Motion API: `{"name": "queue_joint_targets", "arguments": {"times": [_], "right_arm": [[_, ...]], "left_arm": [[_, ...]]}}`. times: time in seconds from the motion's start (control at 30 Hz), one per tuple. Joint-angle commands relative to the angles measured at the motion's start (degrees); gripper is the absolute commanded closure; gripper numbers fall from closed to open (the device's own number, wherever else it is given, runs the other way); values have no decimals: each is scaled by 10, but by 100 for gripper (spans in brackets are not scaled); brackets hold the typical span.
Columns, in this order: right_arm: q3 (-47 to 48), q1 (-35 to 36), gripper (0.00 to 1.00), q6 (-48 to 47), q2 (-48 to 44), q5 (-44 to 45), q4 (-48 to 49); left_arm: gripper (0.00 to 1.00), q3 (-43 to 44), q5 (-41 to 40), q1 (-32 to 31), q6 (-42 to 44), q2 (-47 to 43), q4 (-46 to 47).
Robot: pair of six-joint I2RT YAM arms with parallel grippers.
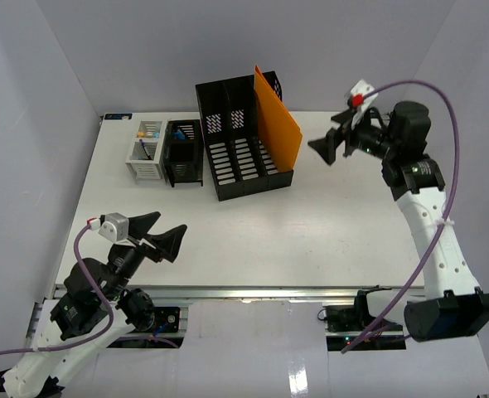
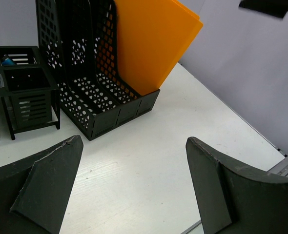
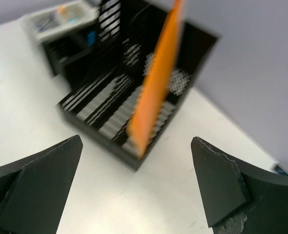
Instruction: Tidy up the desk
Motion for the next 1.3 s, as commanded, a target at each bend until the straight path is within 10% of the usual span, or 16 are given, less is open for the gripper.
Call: {"name": "queue_joint_targets", "arguments": {"times": [0.0, 0.4, 0.53, 0.97, 1.27], "right_arm": [[-174, 6, 0, -87, -93, -170, 69], [-284, 47, 2, -76, -53, -1, 289], [-273, 69, 12, -60, 10, 1, 358], [-151, 86, 88, -35, 110, 111, 330], [-70, 100, 92, 19, 129, 164, 285]], "left_arm": [[2, -3, 12, -1, -3, -11, -2], [2, -4, 18, -1, -1, 0, -1], [2, -4, 14, -1, -1, 0, -1], [2, -4, 6, -1, -1, 0, -3], [2, -4, 7, -1, -1, 0, -3]]}}
